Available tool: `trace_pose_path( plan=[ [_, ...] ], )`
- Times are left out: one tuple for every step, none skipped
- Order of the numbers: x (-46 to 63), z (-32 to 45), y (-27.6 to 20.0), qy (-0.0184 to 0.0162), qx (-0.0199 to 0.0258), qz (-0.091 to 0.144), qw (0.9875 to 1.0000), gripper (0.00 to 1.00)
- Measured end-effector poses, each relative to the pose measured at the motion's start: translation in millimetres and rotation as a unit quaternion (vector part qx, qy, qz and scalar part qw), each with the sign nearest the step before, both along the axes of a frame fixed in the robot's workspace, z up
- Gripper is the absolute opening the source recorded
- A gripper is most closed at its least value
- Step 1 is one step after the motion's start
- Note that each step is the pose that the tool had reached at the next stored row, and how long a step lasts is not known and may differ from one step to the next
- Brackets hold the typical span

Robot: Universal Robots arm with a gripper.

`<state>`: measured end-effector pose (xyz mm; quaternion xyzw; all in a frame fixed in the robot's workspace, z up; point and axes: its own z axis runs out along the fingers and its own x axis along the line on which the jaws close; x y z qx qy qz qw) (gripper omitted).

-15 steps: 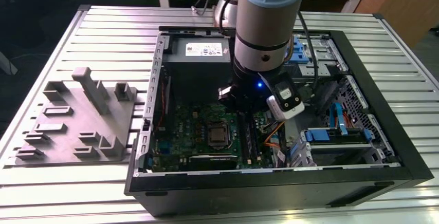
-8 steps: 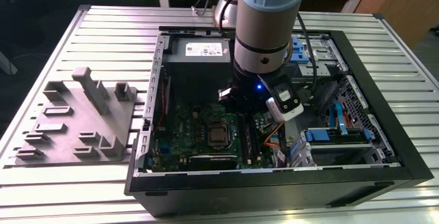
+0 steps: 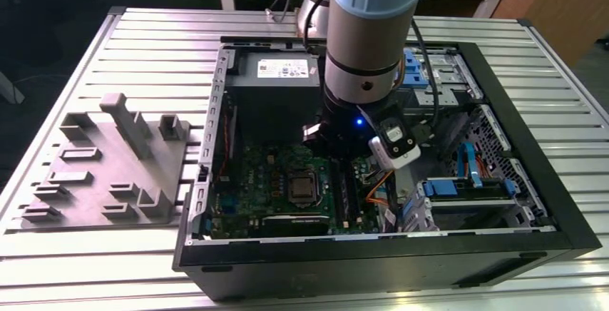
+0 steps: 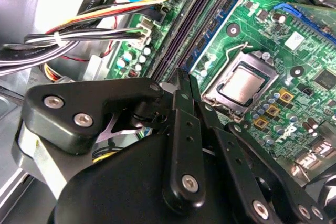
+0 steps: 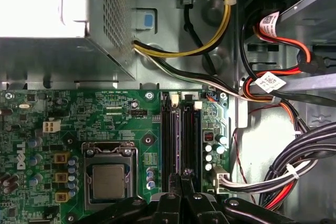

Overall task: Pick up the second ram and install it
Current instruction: 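Insert the second ram into the second slot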

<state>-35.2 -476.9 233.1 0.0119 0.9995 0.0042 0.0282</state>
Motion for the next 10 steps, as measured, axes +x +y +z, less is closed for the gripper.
trace_pose_path(
  plan=[
    [0.0,0.0,0.0,0.0,0.0,0.0,1.0,0.11],
    [0.0,-0.1,0.0,-0.0001,0.0001,0.0,1.0,0.11],
    [0.0,-0.2,0.0,-0.0001,0.0001,0.0,1.0,0.11],
    [0.0,-0.3,0.0,-0.0001,0.0001,0.0,1.0,0.11],
    [-0.1,-0.6,-0.1,-0.0001,0.0001,0.0,1.0,0.11],
    [-0.1,-0.9,-0.2,-0.0001,0.0002,0.0,1.0,0.11],
    [-0.2,-1.0,-0.3,-0.0001,0.0001,0.0,1.0,0.11],
    [-0.2,-1.0,-0.3,-0.0001,0.0001,0.0,1.0,0.11],
    [-0.2,-1.1,-0.3,-0.0001,0.0001,0.0,1.0,0.11],
    [-0.4,-1.3,-0.5,-0.0003,0.0002,0.0,1.0,0.11]
  ],
)
